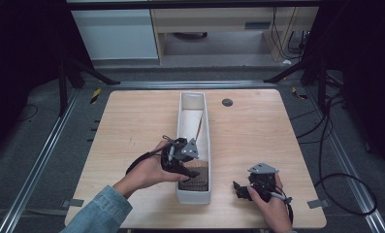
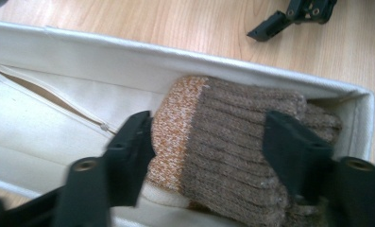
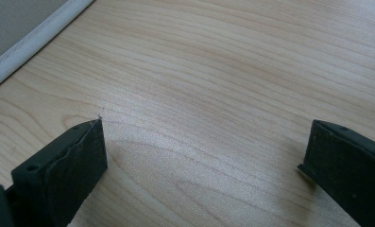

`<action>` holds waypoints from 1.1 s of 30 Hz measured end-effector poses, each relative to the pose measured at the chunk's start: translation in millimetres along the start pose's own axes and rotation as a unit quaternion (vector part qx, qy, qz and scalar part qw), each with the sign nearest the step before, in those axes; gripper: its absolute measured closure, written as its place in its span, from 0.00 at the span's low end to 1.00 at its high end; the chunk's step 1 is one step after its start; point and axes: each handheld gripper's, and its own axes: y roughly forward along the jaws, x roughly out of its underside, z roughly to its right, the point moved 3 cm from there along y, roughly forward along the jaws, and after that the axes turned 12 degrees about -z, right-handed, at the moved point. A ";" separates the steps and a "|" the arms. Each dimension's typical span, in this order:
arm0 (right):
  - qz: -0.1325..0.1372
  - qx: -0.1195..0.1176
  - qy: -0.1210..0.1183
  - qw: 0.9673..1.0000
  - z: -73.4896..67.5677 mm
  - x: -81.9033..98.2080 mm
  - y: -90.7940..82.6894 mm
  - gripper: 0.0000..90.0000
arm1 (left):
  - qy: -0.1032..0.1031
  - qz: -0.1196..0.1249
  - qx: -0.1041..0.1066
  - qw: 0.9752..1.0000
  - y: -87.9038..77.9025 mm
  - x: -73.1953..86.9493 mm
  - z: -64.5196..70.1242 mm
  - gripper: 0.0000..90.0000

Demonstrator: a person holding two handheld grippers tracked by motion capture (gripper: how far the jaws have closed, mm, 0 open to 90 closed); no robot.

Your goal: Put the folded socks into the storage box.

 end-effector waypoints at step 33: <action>-0.001 0.000 0.000 1.000 0.0 0.0 -0.2 0.00 | -0.129 0.098 -0.071 0.984 -48.3 48.9 -43.4 0.03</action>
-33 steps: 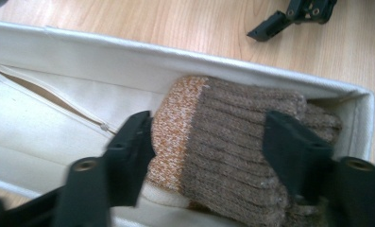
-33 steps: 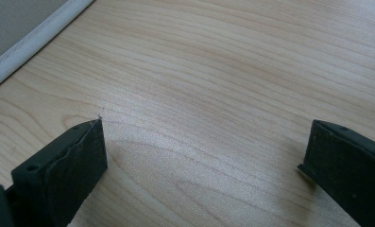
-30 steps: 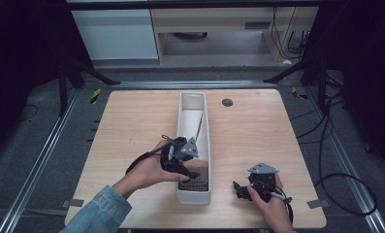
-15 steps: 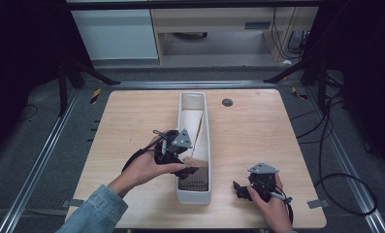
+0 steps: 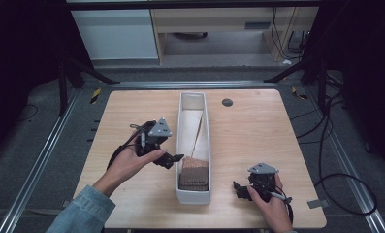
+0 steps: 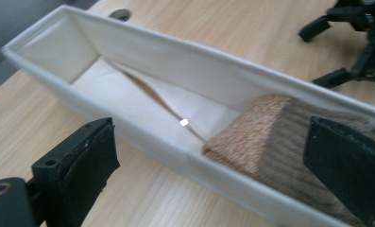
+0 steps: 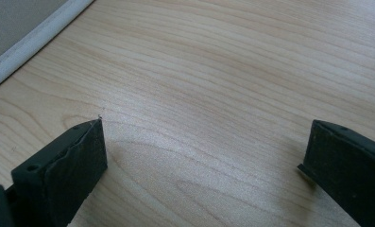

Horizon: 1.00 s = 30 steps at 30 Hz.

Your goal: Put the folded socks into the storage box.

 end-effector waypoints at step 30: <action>0.001 0.000 0.000 1.000 0.0 0.0 0.1 0.00 | -0.071 -0.084 -0.067 0.992 14.0 116.9 -43.9 0.04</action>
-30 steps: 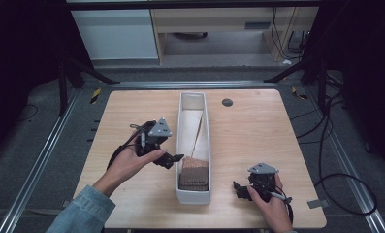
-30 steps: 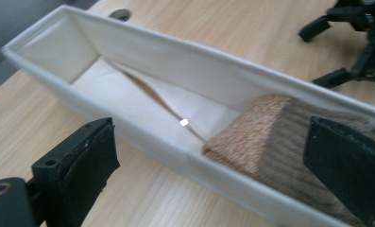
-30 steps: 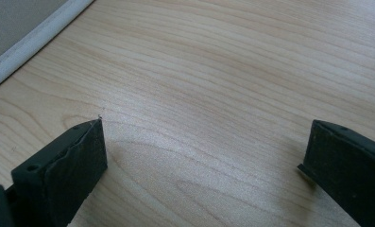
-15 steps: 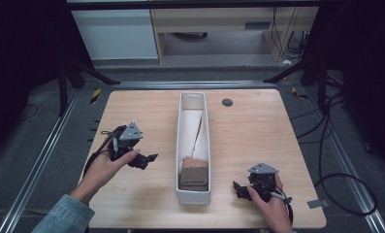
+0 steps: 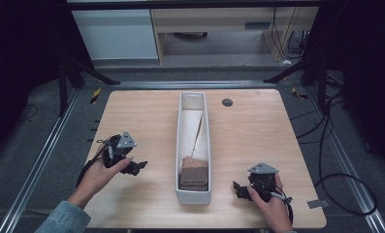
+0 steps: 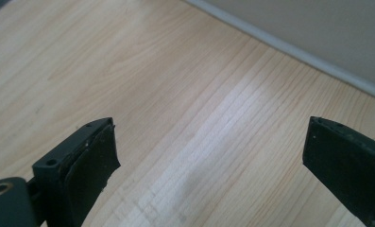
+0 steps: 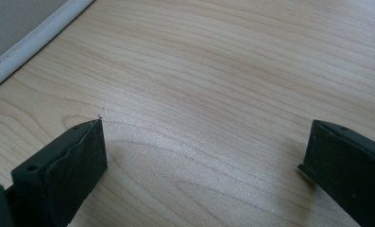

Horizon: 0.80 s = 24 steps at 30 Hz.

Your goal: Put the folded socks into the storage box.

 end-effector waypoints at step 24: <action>0.000 0.000 0.000 1.000 0.0 0.0 0.0 0.00 | -0.062 -0.060 -0.015 0.996 41.7 44.5 -24.9 0.04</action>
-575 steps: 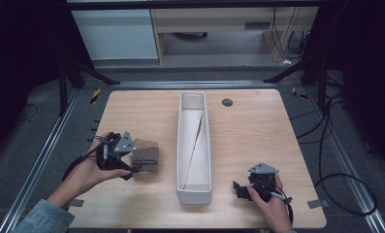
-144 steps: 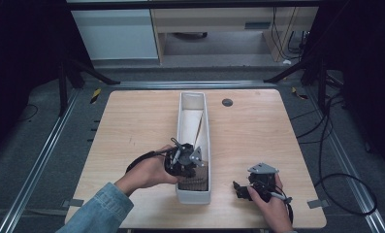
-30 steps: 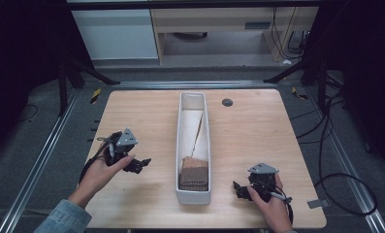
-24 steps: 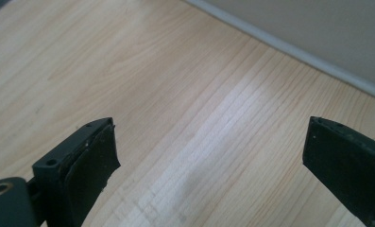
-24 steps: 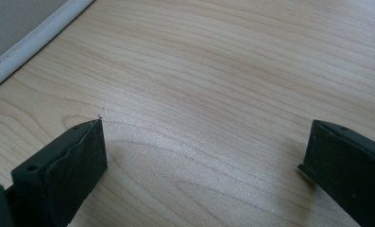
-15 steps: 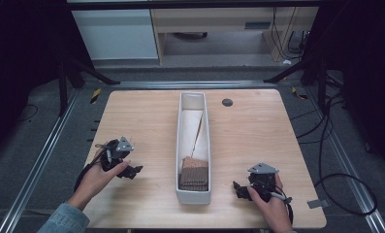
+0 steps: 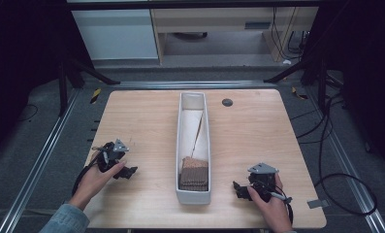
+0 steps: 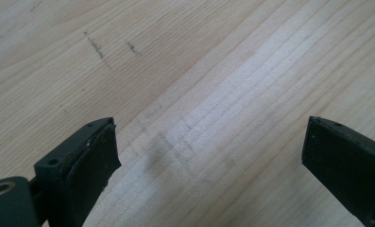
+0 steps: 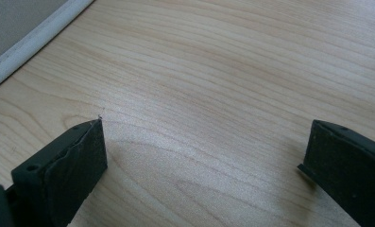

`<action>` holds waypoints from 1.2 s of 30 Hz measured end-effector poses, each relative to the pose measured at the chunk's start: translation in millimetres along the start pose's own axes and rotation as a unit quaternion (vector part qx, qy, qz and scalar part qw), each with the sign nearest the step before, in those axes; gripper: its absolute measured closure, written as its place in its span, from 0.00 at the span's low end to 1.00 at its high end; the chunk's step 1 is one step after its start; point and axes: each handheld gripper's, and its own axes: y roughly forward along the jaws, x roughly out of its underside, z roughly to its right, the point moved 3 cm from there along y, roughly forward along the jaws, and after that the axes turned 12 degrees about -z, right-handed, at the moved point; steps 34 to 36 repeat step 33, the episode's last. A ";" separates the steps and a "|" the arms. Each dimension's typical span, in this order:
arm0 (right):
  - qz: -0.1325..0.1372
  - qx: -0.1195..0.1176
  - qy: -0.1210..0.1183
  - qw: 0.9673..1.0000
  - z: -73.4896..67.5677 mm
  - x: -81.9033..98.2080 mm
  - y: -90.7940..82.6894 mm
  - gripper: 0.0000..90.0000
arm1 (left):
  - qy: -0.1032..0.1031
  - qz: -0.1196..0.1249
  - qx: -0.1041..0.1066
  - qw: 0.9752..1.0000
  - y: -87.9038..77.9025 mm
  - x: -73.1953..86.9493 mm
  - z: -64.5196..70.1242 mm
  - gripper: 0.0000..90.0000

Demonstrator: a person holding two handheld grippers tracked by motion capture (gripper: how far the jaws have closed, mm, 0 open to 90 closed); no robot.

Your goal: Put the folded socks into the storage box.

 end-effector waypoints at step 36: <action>0.000 0.000 0.000 1.000 0.0 0.0 0.0 0.00 | -0.087 0.095 0.029 0.991 37.1 -2.1 -22.0 0.00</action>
